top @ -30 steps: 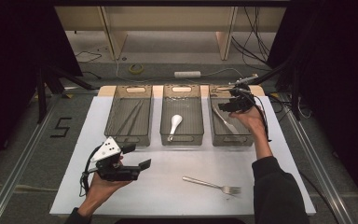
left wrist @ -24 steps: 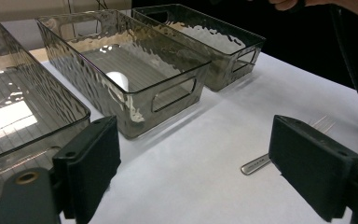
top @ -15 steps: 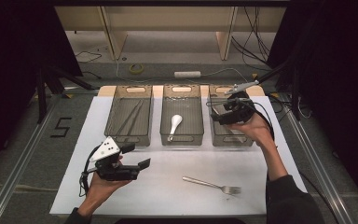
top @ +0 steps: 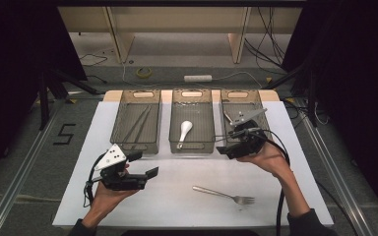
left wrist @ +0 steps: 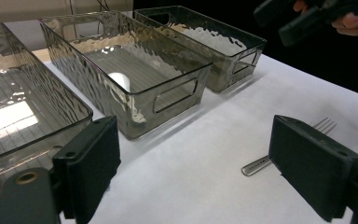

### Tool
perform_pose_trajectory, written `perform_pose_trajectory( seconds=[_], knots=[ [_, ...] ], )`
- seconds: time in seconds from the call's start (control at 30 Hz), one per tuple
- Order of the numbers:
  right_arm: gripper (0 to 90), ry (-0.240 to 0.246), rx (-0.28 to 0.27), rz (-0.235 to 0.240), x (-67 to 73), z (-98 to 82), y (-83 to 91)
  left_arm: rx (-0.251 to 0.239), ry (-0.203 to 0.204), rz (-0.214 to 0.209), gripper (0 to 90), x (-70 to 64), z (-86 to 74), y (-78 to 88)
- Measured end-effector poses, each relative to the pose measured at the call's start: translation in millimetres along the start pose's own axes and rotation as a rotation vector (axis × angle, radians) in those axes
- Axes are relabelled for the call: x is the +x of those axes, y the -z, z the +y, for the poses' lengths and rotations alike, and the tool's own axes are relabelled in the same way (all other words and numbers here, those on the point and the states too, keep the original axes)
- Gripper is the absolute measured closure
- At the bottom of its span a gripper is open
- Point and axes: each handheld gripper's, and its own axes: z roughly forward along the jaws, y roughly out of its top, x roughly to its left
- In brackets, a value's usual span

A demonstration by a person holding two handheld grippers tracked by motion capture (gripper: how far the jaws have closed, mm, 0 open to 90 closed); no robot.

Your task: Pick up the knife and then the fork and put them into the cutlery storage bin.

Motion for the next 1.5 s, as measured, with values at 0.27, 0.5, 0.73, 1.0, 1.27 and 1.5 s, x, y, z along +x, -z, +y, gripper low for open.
perform_pose_trajectory(
  seconds=[0.27, 0.5, 0.73, 1.0, 1.27, 1.5],
  knots=[
    [28.0, 0.052, 0.063, 0.044, 19.6, -8.3, -2.9, -0.004, -0.005, -0.002, 15.9, -0.3, 0.0, 0.6],
    [28.8, 0.084, 0.135, 0.065, 29.4, -18.2, -11.8, -0.009, -0.004, -0.001, 15.9, 0.2, 0.3, 1.2],
    [29.0, 0.1, 0.186, 0.086, 37.5, -24.2, -22.1, -0.009, -0.001, -0.003, 16.0, 0.8, 0.0, 1.1],
    [26.7, 0.117, 0.264, 0.109, 47.0, -34.2, -34.4, -0.009, 0.0, -0.003, 15.9, 1.0, 0.0, 1.2],
    [27.6, 0.132, 0.313, 0.115, 51.7, -45.2, -42.5, -0.01, 0.001, -0.004, 15.9, 1.1, 0.0, 1.2],
    [41.9, 0.17, 0.369, 0.134, 53.6, -55.0, -46.9, -0.01, 0.002, -0.003, 15.9, 1.4, 0.0, 1.2]
  ],
)
